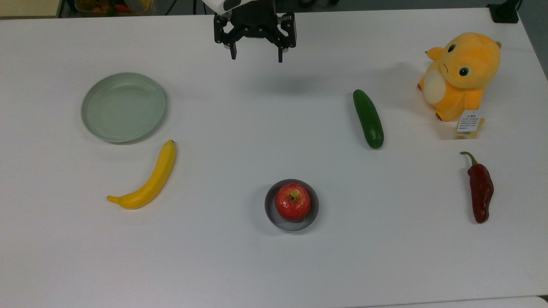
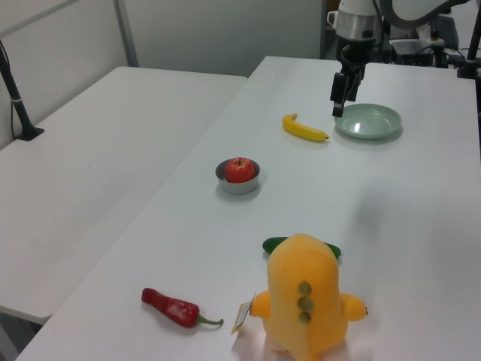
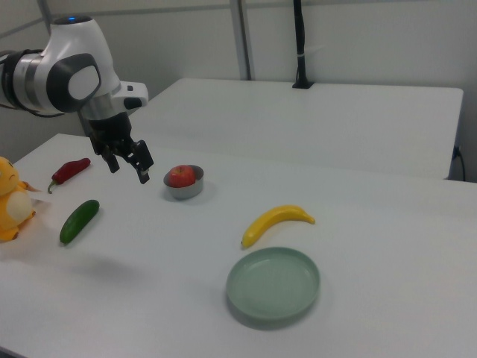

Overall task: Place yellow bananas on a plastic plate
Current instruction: 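Move the open gripper over the yellow banana and lower it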

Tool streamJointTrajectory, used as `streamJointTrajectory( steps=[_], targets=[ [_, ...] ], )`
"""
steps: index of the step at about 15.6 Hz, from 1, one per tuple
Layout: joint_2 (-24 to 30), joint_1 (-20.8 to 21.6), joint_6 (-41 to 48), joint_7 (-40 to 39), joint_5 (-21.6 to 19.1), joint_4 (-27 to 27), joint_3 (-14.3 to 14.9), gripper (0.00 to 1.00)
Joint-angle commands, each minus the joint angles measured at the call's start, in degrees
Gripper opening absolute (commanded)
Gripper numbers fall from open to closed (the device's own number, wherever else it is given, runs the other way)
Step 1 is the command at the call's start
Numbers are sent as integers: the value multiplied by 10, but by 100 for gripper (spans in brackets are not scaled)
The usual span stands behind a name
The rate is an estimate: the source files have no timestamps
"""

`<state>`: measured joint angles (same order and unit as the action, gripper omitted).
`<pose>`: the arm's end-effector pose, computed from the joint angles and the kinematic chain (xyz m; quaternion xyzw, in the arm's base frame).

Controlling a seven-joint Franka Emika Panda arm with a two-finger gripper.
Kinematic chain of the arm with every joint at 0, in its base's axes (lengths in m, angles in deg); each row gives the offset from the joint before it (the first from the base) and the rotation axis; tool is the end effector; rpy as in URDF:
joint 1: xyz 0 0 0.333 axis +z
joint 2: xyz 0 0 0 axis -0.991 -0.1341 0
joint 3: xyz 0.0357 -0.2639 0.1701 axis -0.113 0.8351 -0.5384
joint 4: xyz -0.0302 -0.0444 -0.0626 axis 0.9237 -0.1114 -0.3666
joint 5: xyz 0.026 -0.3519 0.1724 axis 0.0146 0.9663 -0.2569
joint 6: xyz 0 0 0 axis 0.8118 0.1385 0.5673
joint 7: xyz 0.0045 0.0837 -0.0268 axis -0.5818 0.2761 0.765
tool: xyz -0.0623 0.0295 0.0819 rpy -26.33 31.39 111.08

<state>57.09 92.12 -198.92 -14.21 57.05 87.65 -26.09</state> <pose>0.5635 0.1020 0.5142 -0.9988 0.0158 -0.0422 0.0180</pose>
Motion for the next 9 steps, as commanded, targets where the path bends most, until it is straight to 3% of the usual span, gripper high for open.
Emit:
streamJointTrajectory(
  steps=[1,9],
  targets=[
    [18,-16,37,-67,9,16,-1,100],
    [16,-16,36,-60,4,14,-2,100]
  ],
)
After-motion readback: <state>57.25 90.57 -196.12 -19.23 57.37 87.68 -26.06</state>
